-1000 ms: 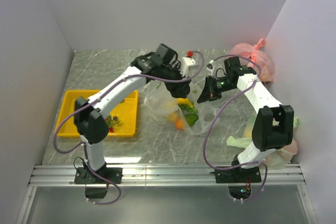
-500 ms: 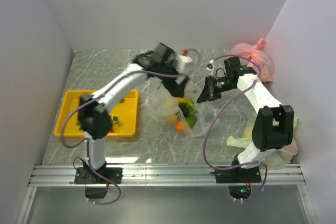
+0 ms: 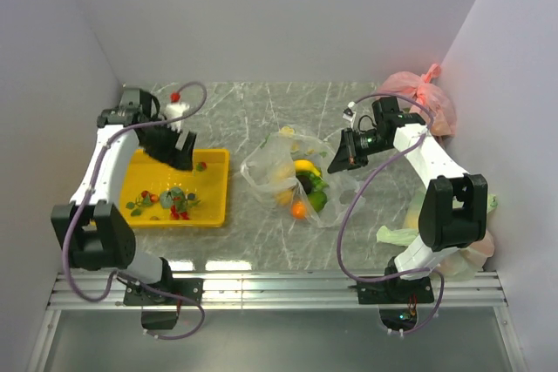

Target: Place the fake fruits into the plastic bag and tie a complex knot

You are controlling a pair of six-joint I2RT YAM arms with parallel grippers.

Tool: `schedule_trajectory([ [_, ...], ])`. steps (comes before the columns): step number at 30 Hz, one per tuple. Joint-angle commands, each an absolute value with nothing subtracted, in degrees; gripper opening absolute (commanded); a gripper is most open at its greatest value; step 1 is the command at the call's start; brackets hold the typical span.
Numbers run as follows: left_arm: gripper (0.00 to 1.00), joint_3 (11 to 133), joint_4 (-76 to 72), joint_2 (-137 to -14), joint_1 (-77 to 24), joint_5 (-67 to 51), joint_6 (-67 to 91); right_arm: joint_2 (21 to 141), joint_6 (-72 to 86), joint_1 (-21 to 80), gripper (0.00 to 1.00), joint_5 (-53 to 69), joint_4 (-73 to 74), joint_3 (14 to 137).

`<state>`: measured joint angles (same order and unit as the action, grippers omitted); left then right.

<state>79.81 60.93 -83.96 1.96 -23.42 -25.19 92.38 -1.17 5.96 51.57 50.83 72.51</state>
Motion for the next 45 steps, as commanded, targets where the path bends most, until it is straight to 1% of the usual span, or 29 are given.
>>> schedule_trajectory([
  [1,0.93,71.6,64.2,-85.3,3.3,-15.5,-30.0,90.9,-1.9,5.5,0.00,51.6,49.9,71.9],
  [5,0.95,64.7,58.7,-86.4,3.4,-8.2,-28.6,91.0,-1.8,5.5,0.00,51.6,49.7,71.7],
  [7,0.99,62.2,55.3,-87.6,3.4,-6.6,-27.3,90.9,-1.7,5.5,0.00,51.6,49.7,71.7],
  [10,0.98,60.5,51.8,-90.4,3.1,-4.9,-25.5,90.9,-1.4,5.5,0.00,51.5,49.5,71.4],
  [12,0.95,59.7,50.2,-92.9,2.7,-3.9,-24.3,91.0,-1.5,5.5,0.00,51.4,49.6,71.4],
  [13,0.91,59.5,49.1,-93.5,2.6,-4.0,-24.1,91.0,-1.5,5.5,0.00,51.3,49.7,71.5],
  [18,0.79,58.4,45.4,-96.1,1.4,-3.3,-23.2,90.8,-1.8,5.5,0.00,50.7,49.9,71.5],
  [19,0.74,58.6,45.0,-96.4,1.2,-3.7,-23.1,90.9,-1.8,5.5,0.00,50.5,49.9,71.5],
  [21,0.65,59.3,45.1,-96.6,1.1,-4.8,-22.5,90.5,-1.8,5.5,0.00,50.4,49.9,71.4],
  [22,0.58,60.5,45.5,-96.4,1.2,-5.9,-22.6,90.4,-1.8,5.5,0.00,50.4,49.9,71.3],
  [23,0.53,61.3,46.0,-96.2,1.1,-6.8,-22.6,90.4,-1.9,5.5,0.00,50.3,50.0,71.3],
  [24,0.42,63.0,47.5,-95.7,1.1,-7.5,-22.8,90.3,-1.9,5.4,0.00,50.3,49.9,71.1],
  [27,0.30,67.4,51.1,-94.6,1.2,-10.4,-22.6,90.3,-1.8,5.4,0.00,50.3,49.9,71.1],
  [28,0.20,68.6,52.3,-94.3,1.1,-11.1,-22.5,90.3,-1.8,5.5,0.00,50.4,49.8,71.1],
  [30,0.09,71.4,54.4,-93.8,1.2,-13.0,-22.5,90.4,-1.8,5.5,0.00,50.4,49.8,71.3],
  [31,0.00,73.9,56.2,-93.3,1.1,-13.4,-22.6,90.4,-1.6,5.5,0.00,50.4,49.7,71.4],
  [35,0.00,80.7,61.3,-92.5,1.1,-17.4,-23.6,90.9,-1.3,5.4,0.00,50.8,49.5,71.8],
  [38,0.00,87.9,65.5,-92.6,0.4,-23.4,-23.5,91.1,-1.1,5.5,0.00,50.9,49.4,72.2],
  [39,0.00,92.0,66.3,-92.8,0.4,-26.1,-23.1,91.1,-1.1,5.5,0.00,50.9,49.3,72.3],
  [43,0.00,103.9,69.7,-93.8,-6.5,-32.4,-20.1,91.2,-0.2,5.4,0.00,51.2,48.4,72.2],
  [45,0.00,110.7,69.6,-94.9,-12.5,-33.9,-17.1,91.2,-0.1,5.5,0.00,51.3,48.1,72.2],
])
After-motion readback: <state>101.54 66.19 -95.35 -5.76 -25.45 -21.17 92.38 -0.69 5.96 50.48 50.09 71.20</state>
